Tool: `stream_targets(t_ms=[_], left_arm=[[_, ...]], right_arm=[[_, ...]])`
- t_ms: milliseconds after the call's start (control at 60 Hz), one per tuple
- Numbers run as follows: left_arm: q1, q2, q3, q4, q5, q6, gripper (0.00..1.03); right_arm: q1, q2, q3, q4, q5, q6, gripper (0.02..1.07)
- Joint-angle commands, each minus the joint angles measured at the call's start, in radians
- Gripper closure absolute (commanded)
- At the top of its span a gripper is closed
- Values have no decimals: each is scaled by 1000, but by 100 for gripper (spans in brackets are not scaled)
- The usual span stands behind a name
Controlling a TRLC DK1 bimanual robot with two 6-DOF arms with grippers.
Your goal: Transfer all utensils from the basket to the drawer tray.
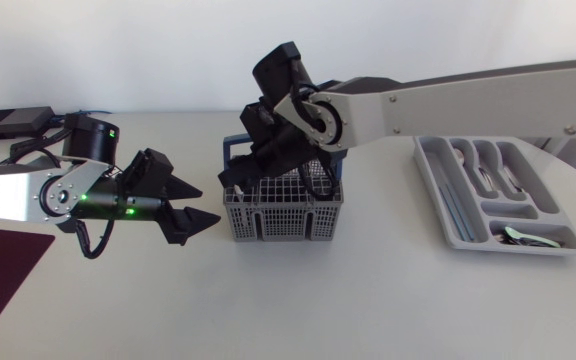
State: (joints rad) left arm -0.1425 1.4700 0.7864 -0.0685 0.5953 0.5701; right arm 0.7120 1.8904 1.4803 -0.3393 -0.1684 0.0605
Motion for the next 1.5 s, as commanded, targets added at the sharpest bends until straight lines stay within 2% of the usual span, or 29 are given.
stream_targets(t_ms=[0, 117, 217, 367, 917, 1483], left_arm=[[11, 19, 19, 7, 14, 25, 8], [12, 19, 19, 7, 20, 25, 8], [11, 19, 19, 7, 21, 25, 8], [11, 21, 17, 9, 21, 25, 8], [3, 18, 2, 9, 21, 27, 8], [0, -17, -9, -5, 20, 16, 8]], right_arm=[[10, 49, 31, 6, 1, 32, 62], [17, 64, 43, 5, 1, 38, 71], [18, 65, 43, 5, 1, 38, 73], [18, 68, 40, 5, -2, 35, 96], [14, -30, 25, -1, -40, 32, 98], [-9, -163, 43, -79, -158, 52, 98]])
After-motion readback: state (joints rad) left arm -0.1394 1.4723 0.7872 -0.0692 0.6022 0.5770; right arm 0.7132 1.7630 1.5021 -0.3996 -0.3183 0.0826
